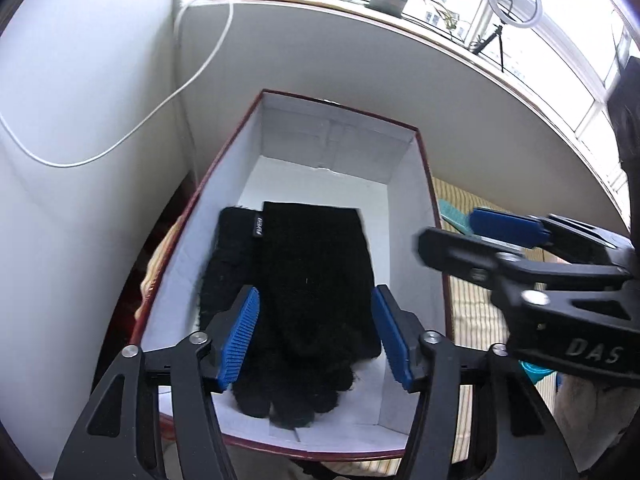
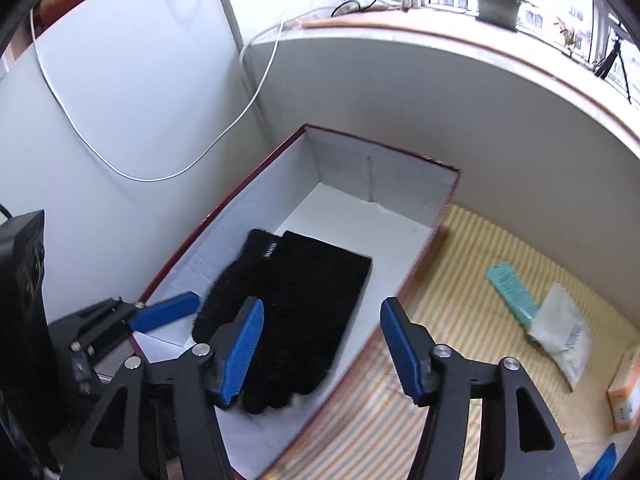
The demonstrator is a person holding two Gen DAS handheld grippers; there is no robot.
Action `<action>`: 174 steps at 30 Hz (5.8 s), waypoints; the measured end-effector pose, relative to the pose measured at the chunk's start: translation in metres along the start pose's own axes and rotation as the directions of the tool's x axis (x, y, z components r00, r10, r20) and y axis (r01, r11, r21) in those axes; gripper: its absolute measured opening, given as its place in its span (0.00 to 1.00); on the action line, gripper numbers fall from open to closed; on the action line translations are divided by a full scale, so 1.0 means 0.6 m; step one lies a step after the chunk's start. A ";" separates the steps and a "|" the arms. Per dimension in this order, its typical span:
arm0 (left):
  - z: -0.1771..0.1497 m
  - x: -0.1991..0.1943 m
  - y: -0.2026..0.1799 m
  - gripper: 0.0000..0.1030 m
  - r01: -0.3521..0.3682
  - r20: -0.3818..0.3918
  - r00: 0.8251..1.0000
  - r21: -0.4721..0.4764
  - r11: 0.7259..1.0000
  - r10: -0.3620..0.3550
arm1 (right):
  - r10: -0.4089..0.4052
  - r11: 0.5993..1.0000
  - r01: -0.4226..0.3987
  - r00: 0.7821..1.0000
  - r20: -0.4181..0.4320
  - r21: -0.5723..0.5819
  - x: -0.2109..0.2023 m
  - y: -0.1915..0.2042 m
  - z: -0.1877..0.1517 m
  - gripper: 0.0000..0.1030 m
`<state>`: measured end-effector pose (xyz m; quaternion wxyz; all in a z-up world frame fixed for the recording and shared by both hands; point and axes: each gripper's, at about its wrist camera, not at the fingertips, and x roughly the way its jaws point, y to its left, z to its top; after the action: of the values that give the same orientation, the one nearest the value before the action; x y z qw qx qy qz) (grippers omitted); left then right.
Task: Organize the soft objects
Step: 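Open the right tool and withdraw it toward the blue towel, then lower both tools onto the blue towel and close them on it, then lift the blue towel with both tools and carry it over the shoebox, then lower the towel into the shoebox and open both tools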
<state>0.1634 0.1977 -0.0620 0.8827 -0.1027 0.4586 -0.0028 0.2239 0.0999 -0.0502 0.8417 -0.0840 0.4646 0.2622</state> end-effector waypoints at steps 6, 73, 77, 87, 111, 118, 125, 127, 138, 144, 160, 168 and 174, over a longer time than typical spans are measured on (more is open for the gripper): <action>-0.002 -0.026 -0.010 0.58 -0.008 0.046 0.999 0.005 1.000 0.008 | -0.035 0.999 0.035 0.998 0.043 0.004 -0.037 -0.024 -0.022 0.62; -0.250 0.124 -0.637 0.69 0.438 -0.321 0.894 0.470 0.767 -0.313 | -0.198 0.779 0.188 0.979 -0.049 0.598 -0.294 -0.622 -0.510 0.66; -0.258 0.144 -0.656 0.73 0.459 -0.367 0.878 0.463 0.758 -0.307 | -0.150 0.767 0.158 0.987 -0.065 0.623 -0.272 -0.636 -0.517 0.66; -0.275 0.145 -0.695 0.75 0.424 -0.294 0.904 0.512 0.748 -0.311 | -0.053 0.786 0.088 0.996 -0.076 0.612 -0.239 -0.624 -0.509 0.66; -0.223 0.056 -0.633 0.12 0.469 -0.190 0.882 0.452 0.758 -0.432 | -0.093 0.863 0.093 0.995 -0.025 0.496 -0.288 -0.494 -0.433 0.18; -0.181 0.015 -0.569 0.12 0.446 -0.105 0.888 0.430 0.785 -0.447 | -0.090 0.904 0.074 0.996 0.020 0.421 -0.304 -0.429 -0.368 0.18; -0.129 -0.032 -0.471 0.12 0.389 0.013 0.905 0.381 0.839 -0.426 | -0.050 0.944 0.024 0.996 0.071 0.328 -0.299 -0.348 -0.282 0.18; -0.116 -0.042 -0.441 0.12 0.369 0.042 0.911 0.365 0.855 -0.411 | -0.037 0.956 0.012 0.996 0.080 0.292 -0.292 -0.320 -0.254 0.18; -0.043 -0.110 -0.280 0.12 0.261 0.211 0.925 0.255 0.931 -0.317 | 0.066 0.986 -0.086 0.989 0.136 0.142 -0.260 -0.170 -0.117 0.18; -0.013 -0.136 -0.210 0.12 0.214 0.268 0.926 0.204 0.955 -0.265 | 0.113 0.991 -0.123 0.983 0.147 0.058 -0.242 -0.089 -0.055 0.18; 0.060 -0.089 -0.071 0.12 0.127 0.270 0.952 0.089 0.988 -0.146 | 0.162 0.987 -0.162 0.981 0.103 -0.009 -0.114 0.008 0.070 0.18; 0.073 -0.011 -0.053 0.12 0.120 0.170 0.977 0.071 0.990 -0.130 | 0.145 0.989 -0.146 0.988 0.044 0.027 -0.026 -0.015 0.078 0.18; 0.086 0.030 -0.049 0.25 0.050 0.108 0.993 0.063 0.997 -0.056 | 0.090 0.995 -0.091 0.995 0.030 0.036 0.002 -0.036 0.087 0.42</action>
<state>0.2181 0.1762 -0.0424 0.9089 -0.0884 0.4061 -0.0343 0.2744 0.1021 -0.0243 0.8368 -0.0434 0.4607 0.2927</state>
